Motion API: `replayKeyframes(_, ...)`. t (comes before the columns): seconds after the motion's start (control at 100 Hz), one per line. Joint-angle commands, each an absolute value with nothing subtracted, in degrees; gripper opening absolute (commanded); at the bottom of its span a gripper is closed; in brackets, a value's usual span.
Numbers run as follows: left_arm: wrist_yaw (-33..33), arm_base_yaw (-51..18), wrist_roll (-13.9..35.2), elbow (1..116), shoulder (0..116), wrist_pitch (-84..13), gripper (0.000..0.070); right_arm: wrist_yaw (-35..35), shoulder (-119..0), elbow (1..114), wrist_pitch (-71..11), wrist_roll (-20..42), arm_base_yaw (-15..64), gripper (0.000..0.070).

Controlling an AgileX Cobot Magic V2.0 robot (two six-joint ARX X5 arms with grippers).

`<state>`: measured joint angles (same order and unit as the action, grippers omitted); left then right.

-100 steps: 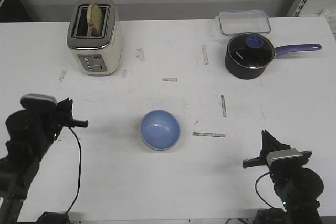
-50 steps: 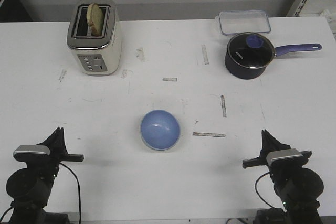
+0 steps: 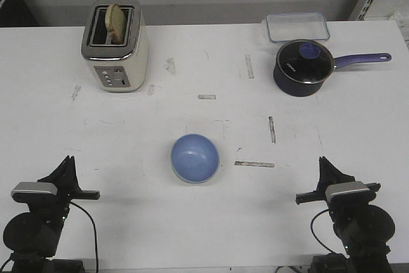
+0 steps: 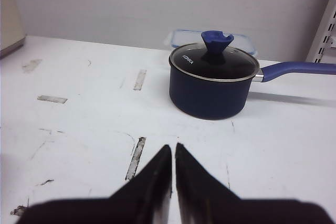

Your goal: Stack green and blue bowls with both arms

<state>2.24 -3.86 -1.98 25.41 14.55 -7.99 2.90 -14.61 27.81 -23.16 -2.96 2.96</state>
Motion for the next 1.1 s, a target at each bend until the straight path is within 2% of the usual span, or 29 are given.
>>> replayKeyframes(0.0,2.4,-3.7,-1.7,25.7,14.5,-7.4,0.0002,2.8,-14.7,27.7,-22.3,-2.4,3.0,0.0006)
replayKeyframes(0.32,2.3,-3.5,-1.7,23.7,12.9,-7.3,0.0002,2.8,-14.7,27.7,-22.3,-2.4,3.0,0.0006)
replayKeyframes(0.49,-1.0,-1.3,-1.7,14.6,5.7,-4.0,0.0002,2.8,-14.7,27.7,-22.3,-2.4,3.0,0.0006)
replayKeyframes(0.62,-1.1,-0.3,-1.9,6.6,0.0,-2.4,0.0002,3.0,-14.7,27.7,-22.3,-2.4,3.0,0.0006)
replayKeyframes(0.74,-1.1,-0.3,-2.0,0.5,0.2,2.2,0.0002,2.9,-14.7,27.7,-22.3,-2.4,3.0,0.0006)
replayKeyframes(1.09,-1.4,-0.3,-2.0,0.7,0.2,0.1,0.0002,2.9,-14.7,27.7,-22.3,-2.4,3.0,0.0006)
